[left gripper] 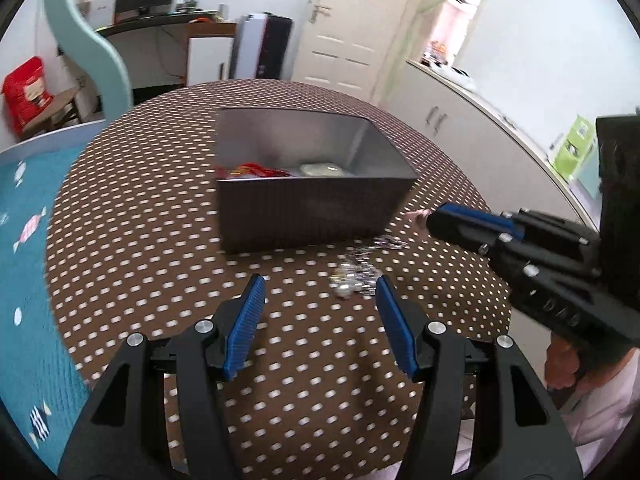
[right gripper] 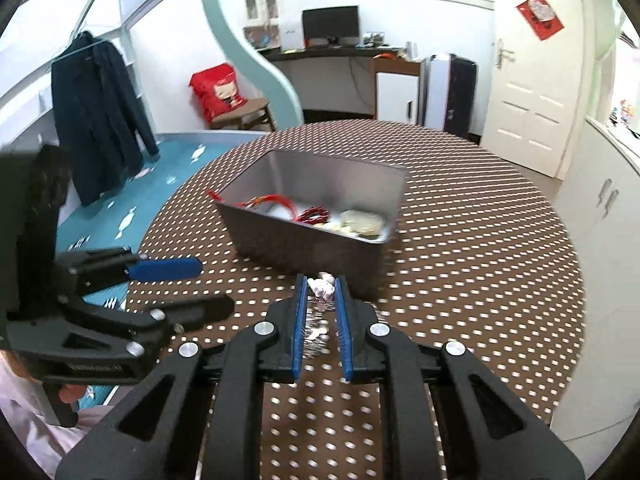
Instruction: Organize jewelry
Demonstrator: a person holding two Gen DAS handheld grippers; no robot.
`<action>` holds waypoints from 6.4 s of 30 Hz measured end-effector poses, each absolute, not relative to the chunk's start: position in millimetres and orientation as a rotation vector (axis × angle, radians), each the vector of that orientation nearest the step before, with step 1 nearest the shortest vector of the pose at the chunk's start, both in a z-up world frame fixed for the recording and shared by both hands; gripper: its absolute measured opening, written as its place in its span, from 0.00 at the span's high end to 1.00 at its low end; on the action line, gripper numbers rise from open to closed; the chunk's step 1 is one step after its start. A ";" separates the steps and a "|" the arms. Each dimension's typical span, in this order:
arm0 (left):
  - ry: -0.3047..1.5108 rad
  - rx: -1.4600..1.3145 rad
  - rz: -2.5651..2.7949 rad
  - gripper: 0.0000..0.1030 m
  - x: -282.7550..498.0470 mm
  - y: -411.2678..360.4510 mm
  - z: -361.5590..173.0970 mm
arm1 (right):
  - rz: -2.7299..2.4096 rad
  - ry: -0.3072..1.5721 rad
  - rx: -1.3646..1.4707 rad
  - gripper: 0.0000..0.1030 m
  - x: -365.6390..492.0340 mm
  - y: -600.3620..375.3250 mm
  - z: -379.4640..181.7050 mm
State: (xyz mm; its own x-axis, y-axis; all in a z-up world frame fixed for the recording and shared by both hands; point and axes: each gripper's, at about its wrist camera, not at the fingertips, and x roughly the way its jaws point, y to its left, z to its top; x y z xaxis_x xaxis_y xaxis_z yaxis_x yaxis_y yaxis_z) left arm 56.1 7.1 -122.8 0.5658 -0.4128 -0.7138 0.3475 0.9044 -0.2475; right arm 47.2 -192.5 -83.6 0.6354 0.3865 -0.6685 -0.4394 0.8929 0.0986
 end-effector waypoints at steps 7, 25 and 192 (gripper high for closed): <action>0.909 -0.026 -0.497 0.57 71.4 -22.8 -142.2 | 0.423 0.780 -0.008 0.88 46.2 -220.0 -98.4; 0.944 -0.031 -0.427 0.89 81.4 -14.8 -152.5 | 0.446 0.792 0.029 0.88 50.4 -227.8 -104.7; 0.840 -0.164 -0.270 0.91 59.5 63.0 -113.4 | 0.397 0.913 -0.224 0.78 64.2 -130.6 -142.9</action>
State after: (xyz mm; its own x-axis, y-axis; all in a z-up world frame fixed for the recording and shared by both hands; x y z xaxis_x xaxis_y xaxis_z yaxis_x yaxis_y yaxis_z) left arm 59.5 63.0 -113.4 0.6362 -0.2990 -0.7112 0.1705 0.9535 -0.2484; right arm 64.2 -130.6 -142.9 0.5462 0.2380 -0.8031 -0.4257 0.9046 -0.0214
